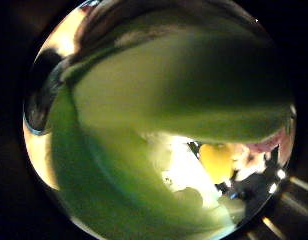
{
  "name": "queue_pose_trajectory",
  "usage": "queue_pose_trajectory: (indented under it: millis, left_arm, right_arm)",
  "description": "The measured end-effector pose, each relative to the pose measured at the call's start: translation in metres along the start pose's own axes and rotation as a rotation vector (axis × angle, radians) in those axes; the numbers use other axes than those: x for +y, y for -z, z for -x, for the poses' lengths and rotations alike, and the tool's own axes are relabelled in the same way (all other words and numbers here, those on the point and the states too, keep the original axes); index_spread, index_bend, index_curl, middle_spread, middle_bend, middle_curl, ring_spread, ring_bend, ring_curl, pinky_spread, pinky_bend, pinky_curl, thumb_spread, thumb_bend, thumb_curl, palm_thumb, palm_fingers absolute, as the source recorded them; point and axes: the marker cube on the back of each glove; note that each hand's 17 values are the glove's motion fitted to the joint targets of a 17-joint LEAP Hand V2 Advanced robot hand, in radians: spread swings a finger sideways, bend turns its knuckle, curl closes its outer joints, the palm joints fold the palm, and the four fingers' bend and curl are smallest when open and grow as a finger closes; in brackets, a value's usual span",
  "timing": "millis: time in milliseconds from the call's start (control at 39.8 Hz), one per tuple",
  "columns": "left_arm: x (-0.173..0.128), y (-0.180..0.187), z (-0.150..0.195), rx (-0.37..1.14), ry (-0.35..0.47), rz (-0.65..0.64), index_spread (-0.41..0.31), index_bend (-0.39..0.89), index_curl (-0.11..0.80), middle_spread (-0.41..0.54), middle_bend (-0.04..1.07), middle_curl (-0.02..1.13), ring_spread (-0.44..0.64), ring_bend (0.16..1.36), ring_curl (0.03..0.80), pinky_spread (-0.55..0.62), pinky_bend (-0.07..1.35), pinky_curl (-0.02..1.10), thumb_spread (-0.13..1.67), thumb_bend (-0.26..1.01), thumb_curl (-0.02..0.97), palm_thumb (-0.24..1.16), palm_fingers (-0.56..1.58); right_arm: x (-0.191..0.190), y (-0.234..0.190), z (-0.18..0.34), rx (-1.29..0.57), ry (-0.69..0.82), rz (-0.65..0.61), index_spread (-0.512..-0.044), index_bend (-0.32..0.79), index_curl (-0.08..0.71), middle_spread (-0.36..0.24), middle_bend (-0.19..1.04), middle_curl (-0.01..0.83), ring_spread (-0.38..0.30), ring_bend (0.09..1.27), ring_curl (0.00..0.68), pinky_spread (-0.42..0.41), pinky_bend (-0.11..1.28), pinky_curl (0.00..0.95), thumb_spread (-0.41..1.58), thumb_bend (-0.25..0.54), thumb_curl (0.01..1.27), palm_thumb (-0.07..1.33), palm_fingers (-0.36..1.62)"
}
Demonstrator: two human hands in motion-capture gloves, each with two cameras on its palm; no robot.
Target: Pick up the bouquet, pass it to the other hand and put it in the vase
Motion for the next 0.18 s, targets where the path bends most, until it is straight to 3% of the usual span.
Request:
queue_pose_trajectory:
  millis: [25,75,176]
  left_arm:
    - [0.01,-0.001,0.006,-0.018,0.034,0.01,-0.084,-0.02,0.364,-0.023,0.34,0.51,-0.01,0.69,0.5,0.05,0.57,0.49,0.68,-0.11,0.565,0.34,-0.33]
    - [0.023,-0.002,0.018,-0.002,0.014,0.033,-0.041,-0.03,0.312,0.058,0.26,0.43,0.09,0.65,0.425,0.15,0.52,0.42,0.72,-0.09,0.539,0.32,-0.33]
    - [0.036,-0.008,0.025,0.171,-0.244,0.159,0.02,-0.03,0.235,0.166,0.18,0.34,0.22,0.62,0.349,0.3,0.47,0.35,0.76,-0.05,0.505,0.32,-0.28]
  right_arm:
    - [0.0,0.0,-0.004,0.006,0.0,0.01,-0.238,0.09,0.236,-0.07,0.31,0.428,-0.077,0.53,0.376,0.184,0.5,0.351,1.07,-0.02,0.48,0.72,0.74]
    - [0.0,-0.001,-0.011,0.001,-0.012,0.04,-0.233,0.1,0.237,-0.07,0.31,0.428,-0.077,0.52,0.375,0.193,0.49,0.348,1.07,-0.017,0.48,0.72,0.74]
    - [0.013,-0.002,0.009,-0.146,0.075,0.153,-0.231,0.11,0.239,-0.063,0.3,0.426,-0.077,0.5,0.371,0.201,0.47,0.347,1.07,-0.016,0.48,0.73,0.73]
